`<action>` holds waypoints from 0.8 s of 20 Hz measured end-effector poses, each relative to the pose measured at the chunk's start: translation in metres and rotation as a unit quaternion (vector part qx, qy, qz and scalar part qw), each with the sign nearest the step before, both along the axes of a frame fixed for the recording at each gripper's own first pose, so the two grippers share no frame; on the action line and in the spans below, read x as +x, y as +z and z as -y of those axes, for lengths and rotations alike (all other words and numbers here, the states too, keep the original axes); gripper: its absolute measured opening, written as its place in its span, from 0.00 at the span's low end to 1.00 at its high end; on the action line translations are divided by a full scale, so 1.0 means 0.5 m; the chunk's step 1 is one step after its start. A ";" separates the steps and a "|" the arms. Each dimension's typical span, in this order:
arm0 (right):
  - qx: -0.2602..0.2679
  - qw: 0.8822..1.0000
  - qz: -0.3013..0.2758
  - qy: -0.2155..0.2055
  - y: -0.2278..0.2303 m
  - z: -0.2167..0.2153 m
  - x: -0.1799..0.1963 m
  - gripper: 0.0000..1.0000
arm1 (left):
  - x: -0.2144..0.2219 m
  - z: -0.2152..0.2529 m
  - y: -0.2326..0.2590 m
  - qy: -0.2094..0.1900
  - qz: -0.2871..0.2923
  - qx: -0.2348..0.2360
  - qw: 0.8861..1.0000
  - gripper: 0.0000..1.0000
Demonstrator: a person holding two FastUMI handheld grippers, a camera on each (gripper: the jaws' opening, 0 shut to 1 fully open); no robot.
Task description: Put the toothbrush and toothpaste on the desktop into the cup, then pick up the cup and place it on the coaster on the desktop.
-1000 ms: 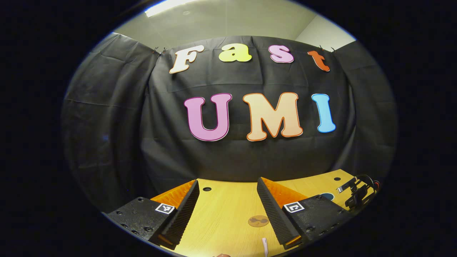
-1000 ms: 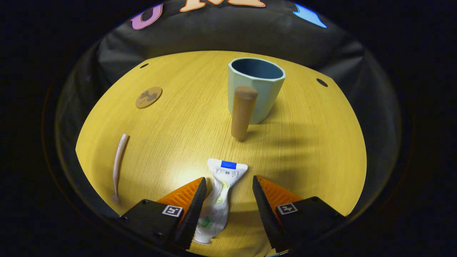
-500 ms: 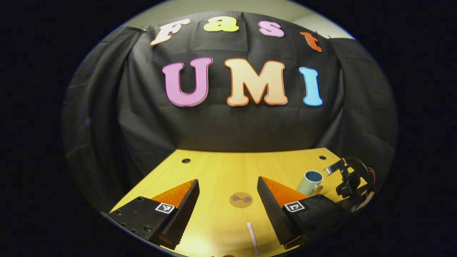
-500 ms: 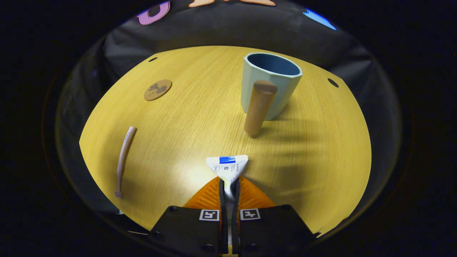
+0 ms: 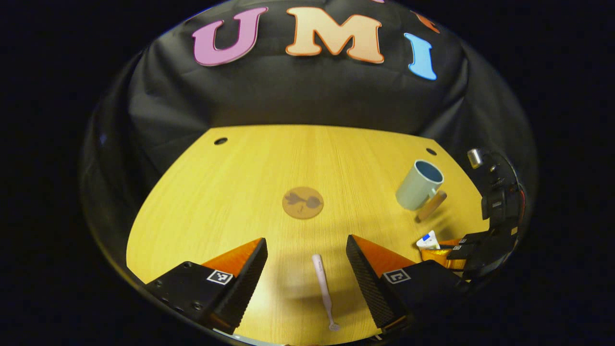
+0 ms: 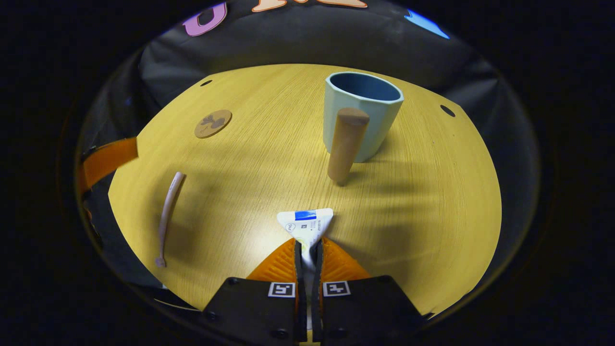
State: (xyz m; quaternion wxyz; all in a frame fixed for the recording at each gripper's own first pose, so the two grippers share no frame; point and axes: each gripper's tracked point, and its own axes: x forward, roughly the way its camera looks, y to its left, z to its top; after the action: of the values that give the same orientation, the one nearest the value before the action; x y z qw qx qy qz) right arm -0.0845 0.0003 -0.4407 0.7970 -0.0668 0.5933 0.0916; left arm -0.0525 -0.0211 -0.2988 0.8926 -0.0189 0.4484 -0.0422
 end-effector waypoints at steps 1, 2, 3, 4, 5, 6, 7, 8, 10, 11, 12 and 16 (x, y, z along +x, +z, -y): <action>0.001 1.000 -0.001 0.001 -0.001 0.000 -0.002 0.06 | -0.011 0.004 -0.019 0.002 -0.022 -0.004 1.000 0.97; 0.001 1.000 -0.001 0.001 -0.001 0.000 -0.002 0.06 | -0.018 0.005 -0.038 0.004 -0.039 -0.005 0.999 0.97; 0.002 1.000 -0.001 0.003 -0.001 0.000 -0.002 0.06 | -0.022 0.006 -0.050 0.007 -0.051 -0.004 0.999 0.97; 0.002 1.000 -0.001 0.005 -0.001 0.000 -0.001 0.07 | -0.026 0.002 -0.059 0.008 -0.059 -0.001 0.998 0.97; 0.002 1.000 0.000 0.007 0.001 0.000 0.000 0.07 | -0.030 0.002 -0.071 0.010 -0.072 0.000 0.997 0.97; 0.002 1.000 0.000 0.008 -0.001 -0.001 -0.002 0.07 | -0.036 0.006 -0.086 0.011 -0.084 -0.001 0.996 0.97; 0.002 1.000 0.001 0.013 0.003 0.000 0.000 0.07 | -0.046 0.011 -0.103 0.013 -0.103 0.000 0.995 0.97; 0.003 1.000 0.000 0.016 -0.001 0.001 0.000 0.08 | -0.053 0.012 -0.114 0.014 -0.115 0.002 0.993 0.97; 0.005 1.000 -0.001 0.019 -0.001 0.001 -0.002 0.08 | -0.064 0.016 -0.137 0.018 -0.137 0.007 0.990 0.93; 0.006 1.000 -0.001 0.023 0.000 0.000 -0.001 0.08 | -0.067 0.016 -0.144 0.019 -0.144 0.011 0.989 0.89; 0.006 1.000 -0.001 0.030 -0.001 0.002 -0.001 0.08 | -0.070 0.016 -0.150 0.020 -0.150 0.015 0.988 0.91; 0.009 0.999 0.000 0.041 0.000 0.002 0.001 0.08 | -0.067 0.024 -0.164 0.013 -0.148 0.033 0.988 0.86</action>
State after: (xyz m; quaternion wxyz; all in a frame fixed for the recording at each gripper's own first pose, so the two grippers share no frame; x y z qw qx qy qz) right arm -0.0841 -0.0007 -0.4406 0.7933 -0.0841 0.5890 0.1292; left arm -0.0858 -0.0333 -0.3809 0.8168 -0.0012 0.5767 -0.0128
